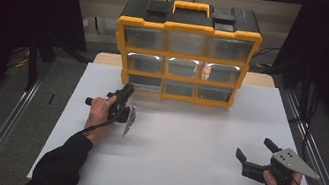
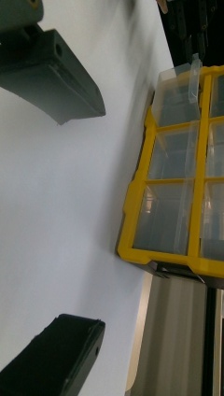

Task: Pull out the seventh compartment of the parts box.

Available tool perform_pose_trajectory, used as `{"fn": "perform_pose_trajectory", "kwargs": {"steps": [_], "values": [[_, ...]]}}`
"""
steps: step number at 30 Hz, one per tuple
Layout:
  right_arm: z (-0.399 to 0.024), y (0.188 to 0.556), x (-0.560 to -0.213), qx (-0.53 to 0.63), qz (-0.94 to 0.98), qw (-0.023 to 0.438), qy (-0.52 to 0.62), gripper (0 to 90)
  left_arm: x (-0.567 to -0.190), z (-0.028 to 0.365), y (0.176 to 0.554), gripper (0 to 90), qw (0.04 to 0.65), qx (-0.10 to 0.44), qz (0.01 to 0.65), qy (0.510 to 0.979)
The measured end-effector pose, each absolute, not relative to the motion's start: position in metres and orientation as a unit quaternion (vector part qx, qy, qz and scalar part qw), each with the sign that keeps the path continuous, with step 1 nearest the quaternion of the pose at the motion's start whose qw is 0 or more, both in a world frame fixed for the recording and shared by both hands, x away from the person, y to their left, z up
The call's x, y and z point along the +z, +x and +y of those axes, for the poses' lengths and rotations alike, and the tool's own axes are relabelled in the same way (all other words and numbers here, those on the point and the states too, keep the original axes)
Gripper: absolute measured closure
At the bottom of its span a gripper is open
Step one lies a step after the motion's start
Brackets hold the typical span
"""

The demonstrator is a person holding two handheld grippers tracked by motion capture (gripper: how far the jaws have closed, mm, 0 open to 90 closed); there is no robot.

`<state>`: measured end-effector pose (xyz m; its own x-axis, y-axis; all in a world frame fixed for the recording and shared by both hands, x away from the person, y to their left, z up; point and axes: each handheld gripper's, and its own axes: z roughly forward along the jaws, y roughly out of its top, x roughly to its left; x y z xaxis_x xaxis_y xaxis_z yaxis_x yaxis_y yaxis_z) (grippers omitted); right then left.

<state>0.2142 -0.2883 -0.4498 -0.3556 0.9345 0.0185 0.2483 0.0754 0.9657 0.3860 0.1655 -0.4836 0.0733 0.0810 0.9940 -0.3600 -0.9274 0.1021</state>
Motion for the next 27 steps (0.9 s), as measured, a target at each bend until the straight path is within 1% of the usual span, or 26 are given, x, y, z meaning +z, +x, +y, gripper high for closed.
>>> {"fn": "perform_pose_trajectory", "kwargs": {"steps": [1, 2, 6, 8, 9, 12, 13, 14, 15, 16, 18, 19, 22, 23, 25, 26, 27], "values": [[-0.288, 0.214, -0.450, 0.506, 0.650, 0.339, 0.455, 0.2, -0.481, 0.165, 0.386, 78.4, 0.159, 0.668, -0.112, 0.719], [-0.288, 0.214, -0.450, 0.506, 0.650, 0.339, 0.455, 0.2, -0.481, 0.165, 0.385, 78.4, 0.161, 0.674, -0.110, 0.713], [-0.288, 0.214, -0.450, 0.506, 0.651, 0.339, 0.453, 0.2, -0.481, 0.166, 0.384, 78.3, 0.160, 0.666, -0.110, 0.720], [-0.288, 0.214, -0.450, 0.506, 0.651, 0.338, 0.454, 0.2, -0.484, 0.165, 0.385, 78.3, 0.190, 0.671, -0.097, 0.710], [-0.288, 0.214, -0.450, 0.506, 0.651, 0.338, 0.454, 0.2, -0.481, 0.166, 0.382, 78.3, 0.163, 0.669, -0.108, 0.717], [-0.288, 0.214, -0.450, 0.506, 0.651, 0.339, 0.454, 0.1, -0.482, 0.167, 0.380, 78.2, 0.165, 0.671, -0.107, 0.715], [-0.288, 0.214, -0.450, 0.506, 0.651, 0.339, 0.453, 0.2, -0.485, 0.166, 0.381, 78.3, 0.189, 0.670, -0.099, 0.712], [-0.288, 0.214, -0.450, 0.506, 0.651, 0.339, 0.453, 0.2, -0.482, 0.167, 0.379, 78.3, 0.167, 0.668, -0.107, 0.717], [-0.288, 0.214, -0.450, 0.506, 0.651, 0.338, 0.453, 0.2, -0.482, 0.167, 0.380, 78.3, 0.172, 0.664, -0.112, 0.719], [-0.288, 0.214, -0.450, 0.506, 0.652, 0.336, 0.453, 0.2, -0.481, 0.167, 0.378, 78.4, 0.159, 0.667, -0.113, 0.719], [-0.288, 0.214, -0.449, 0.506, 0.652, 0.337, 0.453, 0.2, -0.484, 0.167, 0.377, 78.4, 0.177, 0.668, -0.103, 0.715], [-0.288, 0.214, -0.449, 0.506, 0.652, 0.337, 0.453, 0.2, -0.482, 0.167, 0.376, 78.4, 0.163, 0.667, -0.111, 0.718], [-0.288, 0.214, -0.450, 0.506, 0.651, 0.338, 0.454, 0.1, -0.481, 0.168, 0.374, 78.4, 0.160, 0.667, -0.116, 0.719], [-0.288, 0.214, -0.450, 0.506, 0.651, 0.338, 0.453, 0.1, -0.481, 0.168, 0.373, 78.4, 0.164, 0.669, -0.111, 0.716], [-0.288, 0.214, -0.450, 0.506, 0.651, 0.338, 0.454, 0.1, -0.484, 0.168, 0.375, 78.4, 0.193, 0.669, -0.104, 0.711], [-0.288, 0.214, -0.450, 0.506, 0.651, 0.338, 0.454, 0.1, -0.482, 0.168, 0.373, 78.4, 0.173, 0.669, -0.108, 0.715], [-0.288, 0.214, -0.450, 0.506, 0.651, 0.338, 0.454, 0.1, -0.482, 0.168, 0.372, 78.4, 0.169, 0.670, -0.108, 0.715]]}}
